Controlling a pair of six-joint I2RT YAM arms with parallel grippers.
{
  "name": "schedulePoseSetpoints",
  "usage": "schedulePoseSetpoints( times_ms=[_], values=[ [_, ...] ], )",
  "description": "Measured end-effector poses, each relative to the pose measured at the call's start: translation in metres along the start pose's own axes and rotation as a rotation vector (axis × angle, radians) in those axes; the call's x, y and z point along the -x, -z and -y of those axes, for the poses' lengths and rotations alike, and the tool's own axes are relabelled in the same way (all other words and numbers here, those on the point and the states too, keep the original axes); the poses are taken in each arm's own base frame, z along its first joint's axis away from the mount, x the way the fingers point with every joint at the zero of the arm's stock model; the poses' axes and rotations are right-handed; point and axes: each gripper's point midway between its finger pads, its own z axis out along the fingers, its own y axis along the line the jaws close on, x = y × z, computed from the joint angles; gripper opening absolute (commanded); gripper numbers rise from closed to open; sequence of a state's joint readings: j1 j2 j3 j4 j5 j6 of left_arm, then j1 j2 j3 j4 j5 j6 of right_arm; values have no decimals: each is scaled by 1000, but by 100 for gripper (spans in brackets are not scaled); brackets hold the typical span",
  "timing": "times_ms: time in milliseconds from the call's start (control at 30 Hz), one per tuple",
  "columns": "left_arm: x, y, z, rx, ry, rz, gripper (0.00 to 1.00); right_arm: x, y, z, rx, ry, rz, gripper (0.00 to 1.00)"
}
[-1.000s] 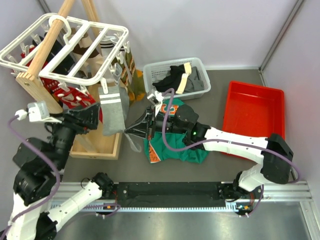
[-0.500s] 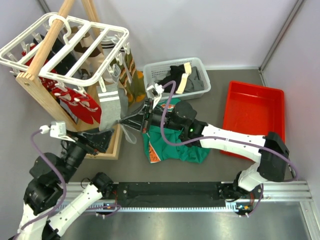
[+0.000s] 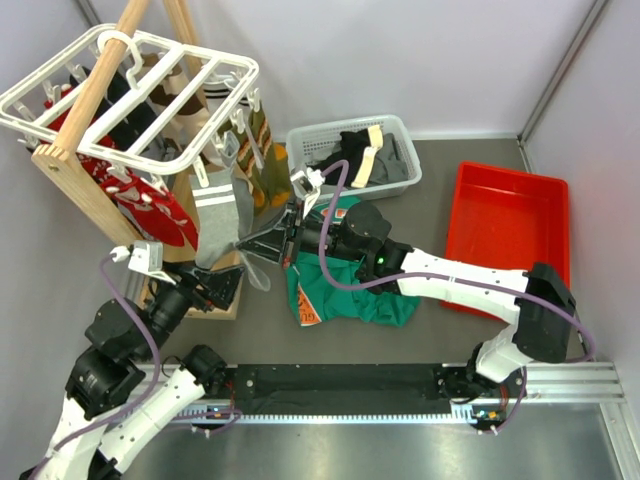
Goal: Remove the socks clipped to the hanger
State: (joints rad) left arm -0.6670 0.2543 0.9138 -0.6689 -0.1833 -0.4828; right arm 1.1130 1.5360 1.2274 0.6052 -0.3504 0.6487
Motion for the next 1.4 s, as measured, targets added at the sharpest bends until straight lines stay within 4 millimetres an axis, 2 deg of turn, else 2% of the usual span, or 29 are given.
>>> schedulePoseSetpoints(
  times_ms=[133,367,633,700,733,767,800,833,867,933,1000,1033,1067,1100,1200,1233,1400],
  values=[
    [-3,-6,2,-18,-11,4,93,0,-1,-1,6,-4,-4,0],
    [-24,-17,10,-85,-12,-43,98,-4,-4,-1,10,-27,-11,0],
    [-23,-19,10,-89,-8,-31,98,-7,-5,0,7,-39,-17,0],
    [-24,-21,6,-67,-9,-24,82,-7,-6,-2,12,-40,-16,0],
    [-24,-22,3,-55,-7,-22,70,-7,-6,-3,15,-41,-16,0],
    [-25,-23,1,-42,-7,-21,52,-8,-7,-5,18,-42,-17,0],
    [-26,-24,-1,-34,-7,-21,24,-9,-7,-6,20,-43,-19,0],
    [-26,-24,-2,-30,-7,-22,11,-10,-7,-6,21,-44,-22,8],
    [-26,-24,-1,-32,-7,-22,1,-12,-8,-6,19,-45,-28,16],
    [-27,-24,1,-44,-14,-27,0,-12,-11,-5,11,-40,-40,36],
    [-29,-23,3,-59,-17,-40,0,-6,-16,-5,0,-14,-49,49],
    [-29,-22,5,-70,-18,-45,0,-2,-18,-6,-4,3,-48,60],
    [-29,-21,7,-79,-17,-47,0,3,-20,-7,-7,20,-50,64],
    [-28,-20,10,-93,-18,-47,0,9,-22,-10,-5,38,-47,73],
    [-24,-12,17,-136,-22,-36,0,38,-33,-19,28,93,-24,86],
    [-23,-10,19,-152,-25,-31,0,49,-37,-22,51,112,-16,93],
    [-22,-3,31,-223,-42,-43,0,96,-53,-14,105,196,11,97]
  ],
)
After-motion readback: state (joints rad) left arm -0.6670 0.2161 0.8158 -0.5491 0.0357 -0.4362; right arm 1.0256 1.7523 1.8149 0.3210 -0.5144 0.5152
